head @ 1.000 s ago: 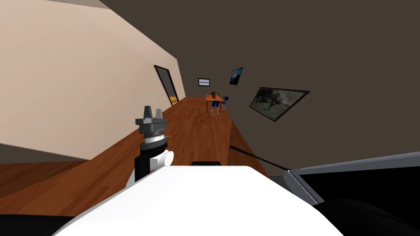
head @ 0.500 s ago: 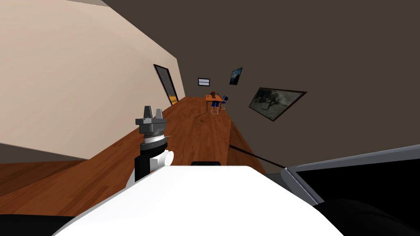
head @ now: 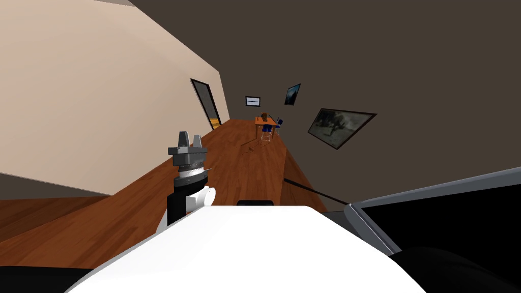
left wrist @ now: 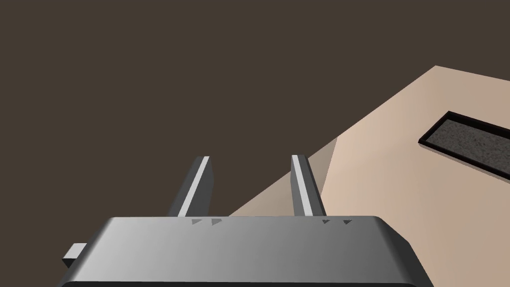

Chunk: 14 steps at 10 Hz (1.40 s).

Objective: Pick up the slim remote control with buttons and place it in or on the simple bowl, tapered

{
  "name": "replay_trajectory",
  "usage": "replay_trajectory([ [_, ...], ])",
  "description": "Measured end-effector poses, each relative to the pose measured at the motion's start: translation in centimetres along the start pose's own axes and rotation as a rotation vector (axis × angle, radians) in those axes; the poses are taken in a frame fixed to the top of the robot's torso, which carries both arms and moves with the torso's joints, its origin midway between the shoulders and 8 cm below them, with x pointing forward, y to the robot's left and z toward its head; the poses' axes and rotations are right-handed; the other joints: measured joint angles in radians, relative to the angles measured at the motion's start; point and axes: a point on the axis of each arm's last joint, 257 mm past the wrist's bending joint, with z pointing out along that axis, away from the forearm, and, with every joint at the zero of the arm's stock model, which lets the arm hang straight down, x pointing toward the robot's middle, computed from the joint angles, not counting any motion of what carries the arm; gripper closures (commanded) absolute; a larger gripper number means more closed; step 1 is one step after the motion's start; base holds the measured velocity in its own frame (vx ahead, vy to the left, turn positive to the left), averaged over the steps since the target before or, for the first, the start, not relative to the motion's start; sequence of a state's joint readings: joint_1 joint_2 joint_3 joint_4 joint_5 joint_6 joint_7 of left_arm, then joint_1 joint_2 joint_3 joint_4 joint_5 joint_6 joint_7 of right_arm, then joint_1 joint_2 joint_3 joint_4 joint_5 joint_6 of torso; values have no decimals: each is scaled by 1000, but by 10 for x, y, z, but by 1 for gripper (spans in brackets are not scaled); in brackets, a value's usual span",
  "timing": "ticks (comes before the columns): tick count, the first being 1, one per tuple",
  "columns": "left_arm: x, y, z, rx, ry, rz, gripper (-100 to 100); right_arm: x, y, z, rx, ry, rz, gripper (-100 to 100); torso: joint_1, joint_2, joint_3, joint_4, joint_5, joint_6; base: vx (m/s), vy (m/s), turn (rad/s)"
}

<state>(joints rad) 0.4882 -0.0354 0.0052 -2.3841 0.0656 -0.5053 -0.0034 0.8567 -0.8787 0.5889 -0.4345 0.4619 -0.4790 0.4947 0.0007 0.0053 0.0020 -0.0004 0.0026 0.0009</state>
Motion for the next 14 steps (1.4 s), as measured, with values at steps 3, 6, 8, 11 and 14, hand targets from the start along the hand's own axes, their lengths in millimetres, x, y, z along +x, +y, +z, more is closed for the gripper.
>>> replay_trajectory([
  [3, 0, 0, 0, 0, 0, 0, 0, -7, -7, -10, -23, -20, -9, 100, 0, -2, -1, 0, -1, 0, -77, -30, 9],
  [6, 0, 0, 0, 0, 0, 0, 0, -25, -13, -15, -47, -62, -3, 100, -2, -2, -1, 0, -1, 0, -93, -59, 9],
  [8, 0, 0, 0, 0, 0, 0, 0, -41, -18, -20, -63, -98, 9, 100, -5, -2, -1, 0, -2, 0, -93, -87, 4],
  [11, 0, 0, 0, 0, 0, 0, 0, -67, -24, -26, -80, -155, 31, 100, -3, -4, -2, 0, -2, 1, -48, -50, 5],
  [14, 0, 0, 0, 0, 0, 0, 0, -84, -30, -31, -90, -196, 39, 100, 0, -6, -3, -1, 0, 0, -46, -36, 11],
])
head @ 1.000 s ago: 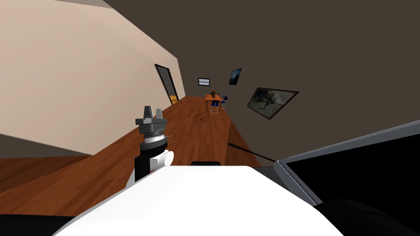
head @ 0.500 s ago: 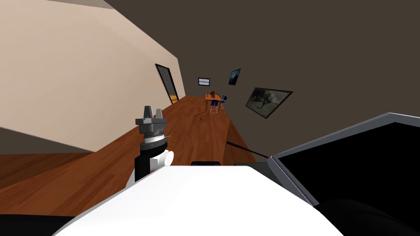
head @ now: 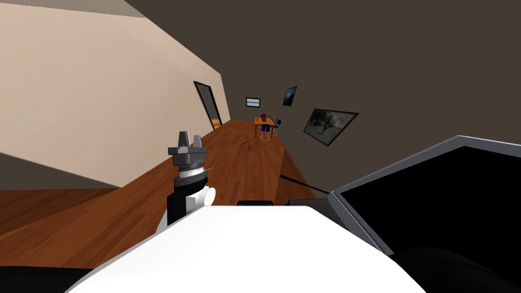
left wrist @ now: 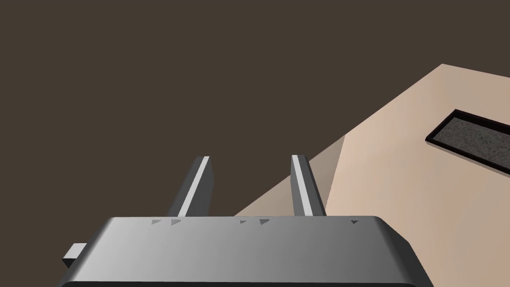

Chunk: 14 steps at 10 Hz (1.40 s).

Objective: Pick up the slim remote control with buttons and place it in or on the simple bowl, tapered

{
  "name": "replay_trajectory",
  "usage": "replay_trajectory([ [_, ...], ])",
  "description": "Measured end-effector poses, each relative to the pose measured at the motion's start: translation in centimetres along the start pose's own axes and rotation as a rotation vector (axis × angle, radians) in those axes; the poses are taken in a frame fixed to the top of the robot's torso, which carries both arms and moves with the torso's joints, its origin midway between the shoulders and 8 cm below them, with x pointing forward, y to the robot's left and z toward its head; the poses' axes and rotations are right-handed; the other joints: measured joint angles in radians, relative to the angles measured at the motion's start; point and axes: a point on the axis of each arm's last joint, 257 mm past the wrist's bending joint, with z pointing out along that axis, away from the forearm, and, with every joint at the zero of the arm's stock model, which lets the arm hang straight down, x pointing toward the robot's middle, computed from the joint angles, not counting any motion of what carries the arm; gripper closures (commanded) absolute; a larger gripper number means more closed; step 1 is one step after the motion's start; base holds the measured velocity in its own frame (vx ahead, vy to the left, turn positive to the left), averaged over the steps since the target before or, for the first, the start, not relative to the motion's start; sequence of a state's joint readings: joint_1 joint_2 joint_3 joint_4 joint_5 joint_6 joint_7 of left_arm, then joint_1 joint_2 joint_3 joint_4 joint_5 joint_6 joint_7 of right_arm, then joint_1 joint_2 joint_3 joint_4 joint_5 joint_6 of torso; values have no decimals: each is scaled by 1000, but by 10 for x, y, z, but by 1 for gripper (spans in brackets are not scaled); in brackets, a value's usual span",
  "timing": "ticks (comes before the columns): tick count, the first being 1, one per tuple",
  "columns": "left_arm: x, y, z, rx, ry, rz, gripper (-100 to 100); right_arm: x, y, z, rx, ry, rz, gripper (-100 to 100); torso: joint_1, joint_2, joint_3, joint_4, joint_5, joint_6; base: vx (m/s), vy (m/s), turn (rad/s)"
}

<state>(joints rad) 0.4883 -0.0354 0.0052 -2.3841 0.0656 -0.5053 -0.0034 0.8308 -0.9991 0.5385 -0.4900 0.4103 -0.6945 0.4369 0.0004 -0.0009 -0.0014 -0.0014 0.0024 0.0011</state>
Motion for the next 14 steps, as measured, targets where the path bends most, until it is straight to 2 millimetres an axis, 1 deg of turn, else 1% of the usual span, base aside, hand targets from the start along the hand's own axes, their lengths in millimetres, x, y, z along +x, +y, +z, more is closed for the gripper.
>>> replay_trajectory([
  [3, 0, 0, 0, 0, 0, 0, 0, -29, -10, -6, -13, -61, 3, 100, -2, -1, 0, 0, 0, -1, -40, -62, 14],
  [5, 0, 0, 0, 0, 0, 0, 0, -44, -17, -14, -26, -100, -9, 100, -1, -2, -1, -1, 1, -1, -26, -62, 1],
  [6, 0, 0, 0, 0, 0, 0, 0, -45, -18, -18, -31, -106, -16, 100, 1, -2, -1, -1, 1, -1, -5, -20, 0],
  [8, 0, 0, 0, 0, 0, 0, 0, -50, -17, -19, -35, -109, -23, 100, 5, -3, -2, -1, 2, -1, 0, 0, 0],
  [9, 0, 0, 0, 0, 0, 0, 0, -50, -16, -18, -35, -110, -23, -100, 5, -3, -2, -1, 2, 0, 0, 0, 0],
  [13, 0, 0, 0, 0, 0, 0, 0, -50, -16, -18, -35, -110, -23, -100, 6, -3, -2, -1, 3, 0, 0, 0, 0],
  [14, 0, 0, 0, 0, 0, 0, 0, -50, -16, -18, -35, -110, -23, 0, 6, -3, -2, -1, 3, 0, 0, 0, 0],
])
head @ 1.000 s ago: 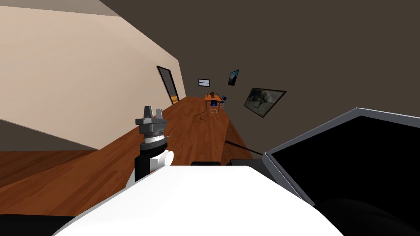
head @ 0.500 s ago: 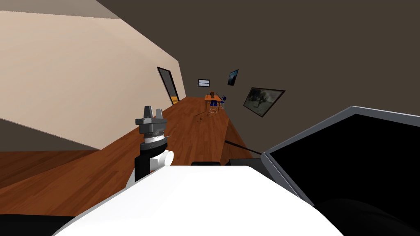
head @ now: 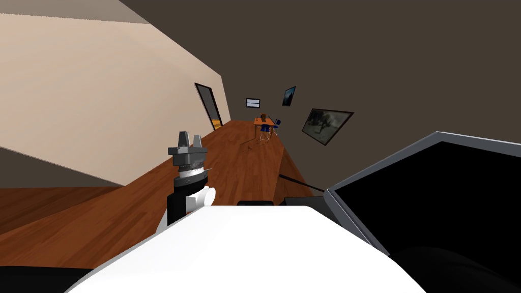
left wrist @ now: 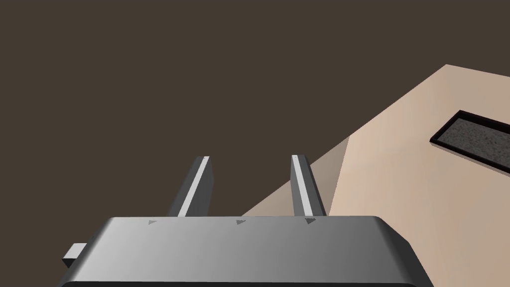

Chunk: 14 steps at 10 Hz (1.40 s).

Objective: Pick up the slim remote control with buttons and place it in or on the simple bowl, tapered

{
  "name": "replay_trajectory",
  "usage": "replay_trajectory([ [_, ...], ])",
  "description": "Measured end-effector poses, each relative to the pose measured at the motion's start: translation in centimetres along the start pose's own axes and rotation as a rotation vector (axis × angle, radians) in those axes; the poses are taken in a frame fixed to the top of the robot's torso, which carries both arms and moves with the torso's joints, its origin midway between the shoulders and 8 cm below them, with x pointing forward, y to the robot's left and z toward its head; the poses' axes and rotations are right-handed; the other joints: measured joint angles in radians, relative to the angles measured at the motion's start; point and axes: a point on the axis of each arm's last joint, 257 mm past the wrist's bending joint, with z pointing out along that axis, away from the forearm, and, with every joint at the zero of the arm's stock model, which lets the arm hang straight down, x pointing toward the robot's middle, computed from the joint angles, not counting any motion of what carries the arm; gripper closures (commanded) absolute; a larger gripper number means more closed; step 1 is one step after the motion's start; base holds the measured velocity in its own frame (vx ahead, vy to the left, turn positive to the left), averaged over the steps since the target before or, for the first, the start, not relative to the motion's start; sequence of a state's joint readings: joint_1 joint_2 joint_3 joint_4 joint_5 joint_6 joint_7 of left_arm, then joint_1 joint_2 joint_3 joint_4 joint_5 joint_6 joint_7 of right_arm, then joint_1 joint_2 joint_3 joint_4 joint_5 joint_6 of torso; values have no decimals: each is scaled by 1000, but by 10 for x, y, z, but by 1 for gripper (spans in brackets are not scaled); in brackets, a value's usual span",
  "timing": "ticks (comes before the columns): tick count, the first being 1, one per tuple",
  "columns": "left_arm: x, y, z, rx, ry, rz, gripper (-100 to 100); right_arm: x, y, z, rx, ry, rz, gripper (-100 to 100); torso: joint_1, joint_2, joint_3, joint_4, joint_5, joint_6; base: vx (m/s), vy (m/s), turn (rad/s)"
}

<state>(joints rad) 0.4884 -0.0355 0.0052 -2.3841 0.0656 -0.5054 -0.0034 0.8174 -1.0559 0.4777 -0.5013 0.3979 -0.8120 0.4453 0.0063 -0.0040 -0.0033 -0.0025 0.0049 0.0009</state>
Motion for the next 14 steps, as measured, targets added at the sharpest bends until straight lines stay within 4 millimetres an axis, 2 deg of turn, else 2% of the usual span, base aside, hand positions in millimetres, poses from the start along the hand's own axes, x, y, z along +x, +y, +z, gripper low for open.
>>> replay_trajectory([
  [1, 0, 0, 0, 0, 0, 0, 0, 0, 0, 0, 0, 0, 0, -100, 0, 0, 0, 0, 0, 0, -22, -26, 359],
  [3, 0, 0, 0, 0, 0, 0, 0, 27, 32, 5, -28, -5, 46, -100, -3, 1, 1, 0, -1, -1, -10, -27, 185],
  [4, 0, 0, 0, 0, 0, 0, 0, 30, 36, 8, -30, -3, 56, -100, -1, 0, 0, 0, 0, 0, -49, 49, 166],
  [5, 0, 0, 0, 0, 0, 0, 0, 44, 53, 2, -45, -4, 82, -100, 3, 3, 1, 0, 1, 0, -67, 66, 219],
  [7, 0, 0, 0, 0, 0, 0, 0, 53, 75, 10, -69, -19, 111, -100, 2, 3, 2, 1, 1, 1, -7, 7, 25],
  [8, 0, 0, 0, 0, 0, 0, 0, 56, 78, 14, -71, -17, 117, -100, 0, 0, 0, 0, 0, 0, -19, 19, 63],
  [9, 0, 0, 0, 0, 0, 0, 0, 73, 90, 13, -69, -8, 150, -100, 1, 2, 1, 0, 0, 0, -35, 34, 114],
  [10, 0, 0, 0, 0, 0, 0, 0, 81, 107, 9, -84, -11, 172, -100, 2, 2, 1, 0, 1, 0, -24, 24, 79],
  [11, 0, 0, 0, 0, 0, 0, 0, 81, 113, 16, -86, -16, 187, -100, 1, 2, 1, 1, 0, 0, -5, 5, 18],
  [14, 0, 0, 0, 0, 0, 0, 0, 89, 114, 14, -84, -9, 192, -100, 0, 1, 0, 0, 0, 0, -6, 6, 20],
])
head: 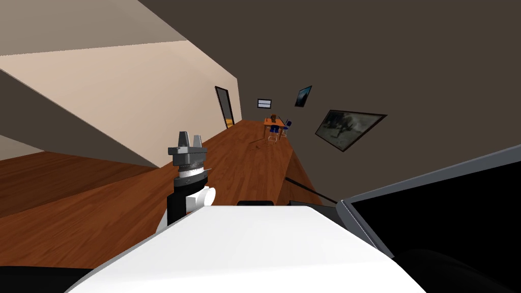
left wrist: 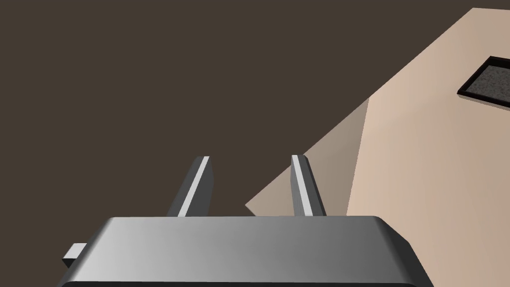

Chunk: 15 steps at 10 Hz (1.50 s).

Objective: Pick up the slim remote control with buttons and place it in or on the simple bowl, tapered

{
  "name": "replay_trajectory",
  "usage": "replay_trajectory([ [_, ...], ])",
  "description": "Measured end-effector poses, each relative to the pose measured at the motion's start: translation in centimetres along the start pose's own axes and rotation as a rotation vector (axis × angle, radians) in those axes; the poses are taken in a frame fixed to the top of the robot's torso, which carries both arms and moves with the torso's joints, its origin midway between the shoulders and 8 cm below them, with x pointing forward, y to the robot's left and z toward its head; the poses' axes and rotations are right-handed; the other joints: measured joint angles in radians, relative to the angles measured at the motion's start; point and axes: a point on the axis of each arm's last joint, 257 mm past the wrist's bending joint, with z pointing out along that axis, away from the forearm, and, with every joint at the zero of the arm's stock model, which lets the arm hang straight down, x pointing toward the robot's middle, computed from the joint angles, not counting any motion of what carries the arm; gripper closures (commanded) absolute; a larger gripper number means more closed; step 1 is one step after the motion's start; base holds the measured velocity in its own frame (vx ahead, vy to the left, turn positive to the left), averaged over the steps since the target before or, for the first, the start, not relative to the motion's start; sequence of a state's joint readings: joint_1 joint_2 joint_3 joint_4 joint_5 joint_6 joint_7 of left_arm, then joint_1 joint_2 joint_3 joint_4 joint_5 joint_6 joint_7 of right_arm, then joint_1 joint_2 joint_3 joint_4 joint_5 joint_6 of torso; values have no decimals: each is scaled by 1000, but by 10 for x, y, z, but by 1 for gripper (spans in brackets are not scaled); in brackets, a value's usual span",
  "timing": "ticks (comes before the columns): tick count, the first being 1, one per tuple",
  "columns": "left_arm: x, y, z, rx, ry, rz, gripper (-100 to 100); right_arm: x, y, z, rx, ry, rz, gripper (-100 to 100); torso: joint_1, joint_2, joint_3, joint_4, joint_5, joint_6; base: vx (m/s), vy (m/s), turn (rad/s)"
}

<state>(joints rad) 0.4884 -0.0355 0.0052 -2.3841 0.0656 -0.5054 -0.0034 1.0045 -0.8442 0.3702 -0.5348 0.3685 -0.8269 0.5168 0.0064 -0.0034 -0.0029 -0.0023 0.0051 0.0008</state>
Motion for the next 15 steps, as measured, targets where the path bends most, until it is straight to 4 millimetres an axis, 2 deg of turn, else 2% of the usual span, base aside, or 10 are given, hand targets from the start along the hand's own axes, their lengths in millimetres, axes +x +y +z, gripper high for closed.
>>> replay_trajectory([
  [4, 0, 0, 0, 0, 0, 0, 0, 0, 0, 0, 1, 1, 0, -100, -1, -1, -1, 0, 0, 0, 0, 6, 7],
  [10, 0, 0, 0, 0, 0, 0, 0, 1, -18, -39, -4, -5, 9, -100, 2, 0, 0, 0, 1, 0, -8, 32, 13],
  [11, 0, 0, 0, 0, 0, 0, 0, 1, -18, -40, -7, -7, 9, 0, 1, -1, 0, 0, 0, 0, 0, 0, 0],
  [15, 0, 0, 0, 0, 0, 0, 0, 1, -18, -39, -7, -7, 9, 0, -1, -1, 0, 0, 0, 0, 0, 0, 0],
])
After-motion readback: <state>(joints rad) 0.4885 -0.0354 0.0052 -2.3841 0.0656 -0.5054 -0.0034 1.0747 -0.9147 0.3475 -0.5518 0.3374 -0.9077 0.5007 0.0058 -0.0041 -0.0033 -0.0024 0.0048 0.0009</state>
